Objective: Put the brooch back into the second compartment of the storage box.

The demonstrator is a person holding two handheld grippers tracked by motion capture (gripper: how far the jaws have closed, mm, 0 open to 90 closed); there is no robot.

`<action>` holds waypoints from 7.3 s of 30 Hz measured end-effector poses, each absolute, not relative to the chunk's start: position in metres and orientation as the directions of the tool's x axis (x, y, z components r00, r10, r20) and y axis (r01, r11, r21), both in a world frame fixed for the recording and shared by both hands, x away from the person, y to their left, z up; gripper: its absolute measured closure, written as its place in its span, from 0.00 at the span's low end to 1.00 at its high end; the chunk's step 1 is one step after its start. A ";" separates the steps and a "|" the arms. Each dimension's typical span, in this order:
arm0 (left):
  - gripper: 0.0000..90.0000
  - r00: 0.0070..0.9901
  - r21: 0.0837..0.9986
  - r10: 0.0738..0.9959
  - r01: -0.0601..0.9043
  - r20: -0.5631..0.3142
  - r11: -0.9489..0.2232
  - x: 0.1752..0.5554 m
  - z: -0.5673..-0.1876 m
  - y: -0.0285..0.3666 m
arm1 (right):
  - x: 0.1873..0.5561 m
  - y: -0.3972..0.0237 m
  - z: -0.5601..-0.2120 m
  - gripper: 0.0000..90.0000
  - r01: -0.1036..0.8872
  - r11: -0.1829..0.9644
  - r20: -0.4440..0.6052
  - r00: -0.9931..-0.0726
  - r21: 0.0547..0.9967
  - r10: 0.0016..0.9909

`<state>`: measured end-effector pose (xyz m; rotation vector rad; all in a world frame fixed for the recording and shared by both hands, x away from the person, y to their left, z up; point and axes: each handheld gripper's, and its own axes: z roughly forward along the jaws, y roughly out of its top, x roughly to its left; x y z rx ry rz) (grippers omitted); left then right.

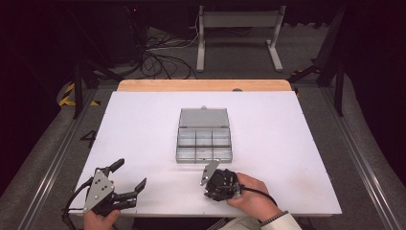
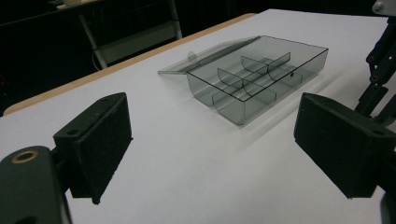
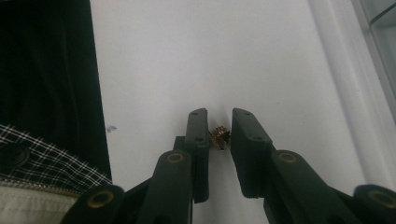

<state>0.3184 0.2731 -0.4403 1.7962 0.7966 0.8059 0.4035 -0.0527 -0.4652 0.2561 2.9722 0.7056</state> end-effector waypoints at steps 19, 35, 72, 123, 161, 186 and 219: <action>0.13 0.566 0.937 0.807 0.163 0.167 -0.308 0.318 -0.440 0.273 | 0.399 -0.066 -0.444 0.86 0.119 0.817 -0.110 -0.970 0.564 0.216; 0.13 0.566 0.937 0.807 0.163 0.169 -0.310 0.318 -0.440 0.273 | 0.400 -0.071 -0.434 0.86 0.114 0.786 -0.126 -0.963 0.608 0.238; 0.13 0.564 0.937 0.808 0.163 0.169 -0.310 0.318 -0.440 0.273 | 0.442 -0.068 -0.396 0.86 0.201 0.738 -0.121 -0.926 0.644 0.358; 0.13 0.564 0.936 0.809 0.170 0.164 -0.309 0.320 -0.441 0.274 | 0.518 -0.055 -0.400 0.86 0.390 0.666 -0.082 -0.824 0.636 0.561; 0.13 0.562 0.935 0.810 0.169 0.168 -0.311 0.320 -0.441 0.276 | 0.550 -0.037 -0.442 0.86 0.439 0.709 -0.083 -0.817 0.552 0.571; 0.13 0.564 0.936 0.810 0.173 0.162 -0.307 0.321 -0.441 0.276 | 0.543 -0.038 -0.430 0.50 0.421 0.675 -0.072 -0.816 0.606 0.574; 0.13 0.562 0.936 0.811 0.171 0.163 -0.307 0.320 -0.441 0.276 | 0.507 -0.060 -0.391 0.00 0.324 0.598 -0.054 -0.849 0.733 0.525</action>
